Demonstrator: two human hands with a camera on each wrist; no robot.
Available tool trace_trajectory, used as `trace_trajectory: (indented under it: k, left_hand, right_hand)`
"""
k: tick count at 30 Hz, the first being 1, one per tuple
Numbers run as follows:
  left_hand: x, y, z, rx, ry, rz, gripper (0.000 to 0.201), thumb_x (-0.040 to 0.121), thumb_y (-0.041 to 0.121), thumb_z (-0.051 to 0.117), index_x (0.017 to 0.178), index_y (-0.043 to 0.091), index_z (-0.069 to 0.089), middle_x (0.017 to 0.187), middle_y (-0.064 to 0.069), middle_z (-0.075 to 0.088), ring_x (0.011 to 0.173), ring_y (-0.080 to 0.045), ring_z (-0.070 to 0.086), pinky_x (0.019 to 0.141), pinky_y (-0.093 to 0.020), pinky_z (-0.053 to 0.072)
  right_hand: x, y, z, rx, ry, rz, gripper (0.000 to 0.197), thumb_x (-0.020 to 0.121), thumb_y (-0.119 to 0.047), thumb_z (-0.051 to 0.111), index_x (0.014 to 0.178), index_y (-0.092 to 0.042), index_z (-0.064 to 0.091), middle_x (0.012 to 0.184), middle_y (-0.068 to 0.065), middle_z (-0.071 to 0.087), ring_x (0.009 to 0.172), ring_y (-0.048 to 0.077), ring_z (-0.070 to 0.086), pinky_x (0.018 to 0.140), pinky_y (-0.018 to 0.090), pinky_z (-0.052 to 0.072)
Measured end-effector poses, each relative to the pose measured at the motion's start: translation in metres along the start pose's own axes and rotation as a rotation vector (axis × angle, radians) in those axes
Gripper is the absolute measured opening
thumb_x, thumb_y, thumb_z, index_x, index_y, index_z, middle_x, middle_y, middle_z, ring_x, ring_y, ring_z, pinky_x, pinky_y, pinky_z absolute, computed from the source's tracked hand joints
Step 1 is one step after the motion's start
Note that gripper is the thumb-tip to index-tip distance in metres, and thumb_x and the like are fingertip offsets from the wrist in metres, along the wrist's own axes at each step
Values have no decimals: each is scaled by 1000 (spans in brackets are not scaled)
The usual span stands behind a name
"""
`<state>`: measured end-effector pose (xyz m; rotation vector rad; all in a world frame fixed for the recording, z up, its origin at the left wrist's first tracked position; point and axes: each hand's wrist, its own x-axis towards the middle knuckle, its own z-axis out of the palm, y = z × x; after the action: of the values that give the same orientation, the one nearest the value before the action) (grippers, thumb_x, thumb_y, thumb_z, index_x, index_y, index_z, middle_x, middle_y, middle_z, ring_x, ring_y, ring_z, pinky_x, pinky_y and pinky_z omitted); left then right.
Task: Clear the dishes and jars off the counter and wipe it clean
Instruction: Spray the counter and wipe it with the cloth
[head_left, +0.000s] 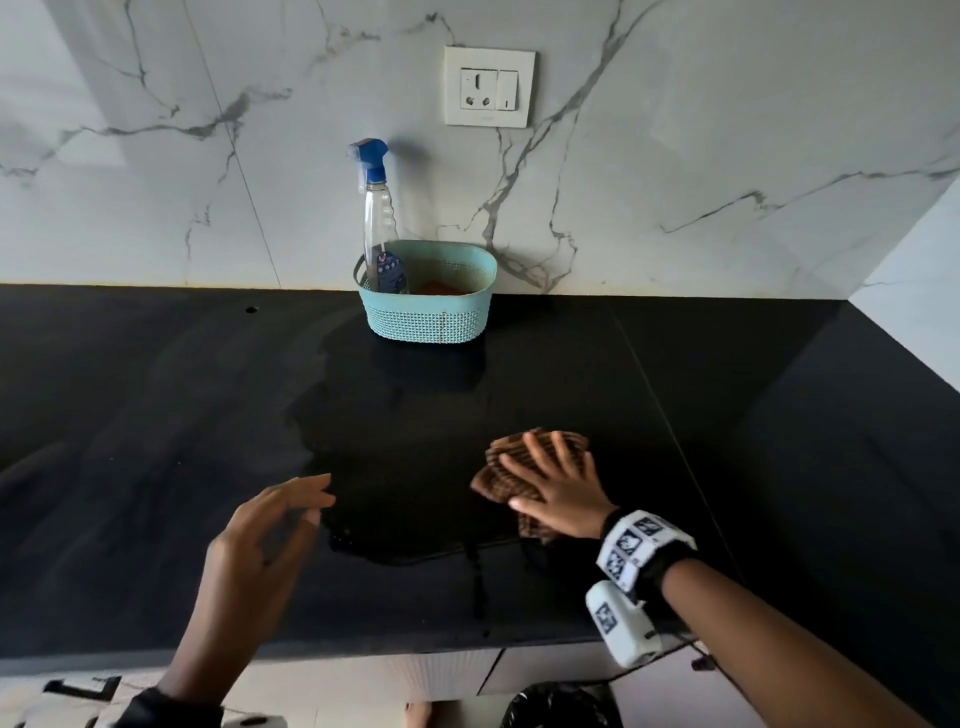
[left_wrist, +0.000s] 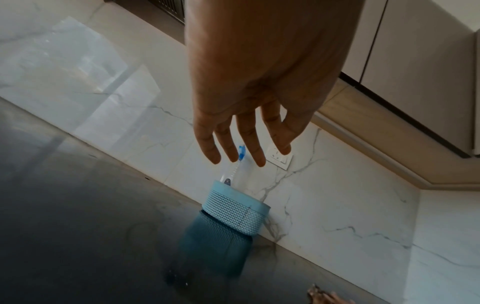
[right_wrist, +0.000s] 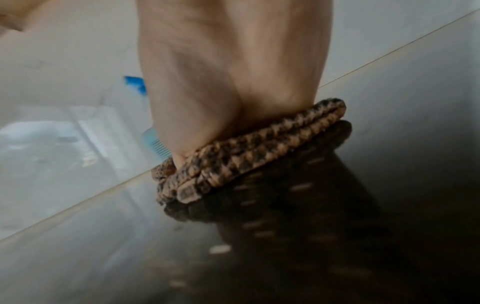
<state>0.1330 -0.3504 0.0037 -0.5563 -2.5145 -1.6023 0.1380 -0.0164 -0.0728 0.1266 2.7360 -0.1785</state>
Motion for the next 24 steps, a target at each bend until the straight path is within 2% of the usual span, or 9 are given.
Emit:
trace_trajectory:
  k: [2,5,9,12,14,16,17,19,24]
  left_hand:
    - [-6,2,7,3,-40,8,40,85,4,65,90,44,63,105,10,69,106,-14,60,86,-10,43]
    - [-13,6,12,0,-84,15,48,84,-1,61,93,46,62,108,6,68,107,-15,60,87,-14,43]
    - [-14,4,8,0,-123,18,45,84,1,61,95,44,62,109,10,67,110,-13,59,89,-19,45]
    - [-7,-3,2,6,-153,31,45,85,0,61,94,44,63,108,19,66,108,-9,58,85,-6,42]
    - [-1,-7,-2,-11,-175,29,43,85,1,61,94,43,64,112,26,62,109,-9,58,84,-4,41]
    - [7,-14,-9,-30,-191,36,38,85,2,60,92,40,64,113,26,61,111,-9,57,85,-5,42]
    - [10,-17,-13,-36,-198,44,36,85,2,60,91,38,65,112,25,62,111,-8,57,86,-6,42]
    - [18,-24,-25,-45,-209,58,32,85,2,60,88,33,66,111,23,64,110,-6,58,89,-12,43]
    - [34,-53,-63,-29,-205,105,25,84,3,65,87,29,67,110,23,64,107,-8,59,92,-13,42]
  right_hand:
    - [-20,33,4,48,15,115,63,91,-63,30,144,-51,-2,156,-9,-20,142,28,-24,111,61,-4]
    - [-51,57,15,117,51,238,61,94,-59,30,144,-51,-4,156,-9,-21,142,27,-24,112,60,-4]
    - [-76,41,31,197,125,369,61,93,-60,28,144,-50,-4,157,-7,-19,142,28,-23,111,61,-4]
    - [-79,9,42,217,155,443,63,90,-65,23,145,-49,-4,158,-5,-16,142,31,-21,110,63,-2]
    - [-77,-22,49,178,203,425,73,78,-71,12,146,-46,5,160,-1,-4,145,36,-7,107,68,7]
    - [-73,-56,54,128,246,416,73,74,-69,22,141,-40,30,151,6,34,136,43,30,91,73,31]
    - [-69,-74,58,116,297,391,65,74,-67,30,133,-40,40,142,7,48,128,44,40,83,72,39]
    - [-62,-115,63,102,361,313,58,75,-64,38,128,-42,46,137,7,53,125,41,37,81,69,42]
    - [-43,-208,67,152,373,169,57,79,-66,40,132,-45,44,145,4,44,131,38,30,90,66,38]
